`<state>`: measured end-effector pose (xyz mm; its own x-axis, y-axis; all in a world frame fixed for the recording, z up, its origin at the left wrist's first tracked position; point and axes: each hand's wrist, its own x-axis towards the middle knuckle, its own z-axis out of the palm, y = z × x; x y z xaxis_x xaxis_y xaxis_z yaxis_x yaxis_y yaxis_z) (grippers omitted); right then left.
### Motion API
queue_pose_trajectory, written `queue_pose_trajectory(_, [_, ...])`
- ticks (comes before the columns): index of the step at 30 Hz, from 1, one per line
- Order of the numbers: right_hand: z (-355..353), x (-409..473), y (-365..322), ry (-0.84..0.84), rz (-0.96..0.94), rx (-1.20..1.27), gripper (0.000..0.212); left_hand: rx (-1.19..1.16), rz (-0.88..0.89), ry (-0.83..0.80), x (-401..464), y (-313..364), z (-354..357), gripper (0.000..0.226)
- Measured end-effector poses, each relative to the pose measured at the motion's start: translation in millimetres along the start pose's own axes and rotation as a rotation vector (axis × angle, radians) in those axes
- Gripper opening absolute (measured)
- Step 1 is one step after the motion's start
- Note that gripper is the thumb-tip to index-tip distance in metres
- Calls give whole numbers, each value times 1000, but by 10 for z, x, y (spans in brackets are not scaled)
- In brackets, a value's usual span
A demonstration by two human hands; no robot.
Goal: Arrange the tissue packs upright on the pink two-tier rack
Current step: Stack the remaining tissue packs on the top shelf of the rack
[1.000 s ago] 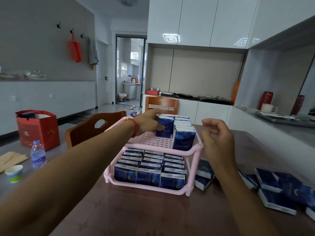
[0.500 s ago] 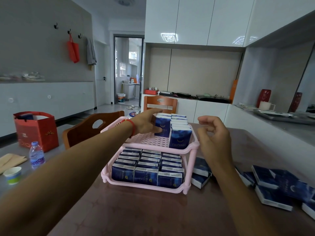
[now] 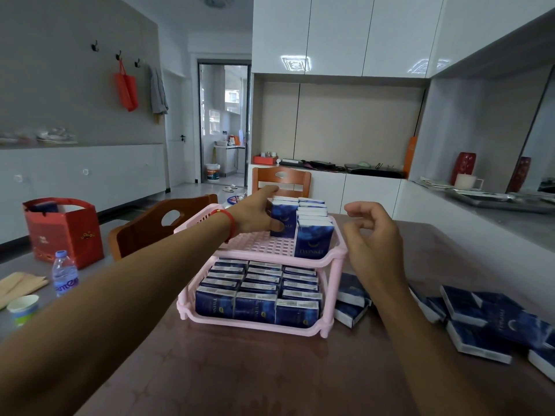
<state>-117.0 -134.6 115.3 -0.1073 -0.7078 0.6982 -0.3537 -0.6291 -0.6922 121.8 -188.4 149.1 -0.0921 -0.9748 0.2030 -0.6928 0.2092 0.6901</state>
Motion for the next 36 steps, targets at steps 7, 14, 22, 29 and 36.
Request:
queue_pose_trajectory(7, [-32, 19, 39, -40, 6, -15, 23, 136, 111, 342, -438, 232, -44, 58])
queue_pose_trajectory(14, [-583, 128, 289, -173, 227, -139, 13, 149, 711, 758, -1257, 701, 628, 24])
queue_pose_trajectory(22, [-1925, -602, 1161, -250, 363, -887, 15, 22, 697, 129, -1244, 1059, 2451, 39])
queue_pose_trajectory(29, [-2533, -741, 1619, -146, 462, -1131, 47, 36, 638, 23, -1008, 1216, 3172, 39])
queue_pose_trajectory(36, [-2426, -751, 1613, -219, 417, -1243, 41, 9, 582, -59, -1047, 1130, 3088, 37])
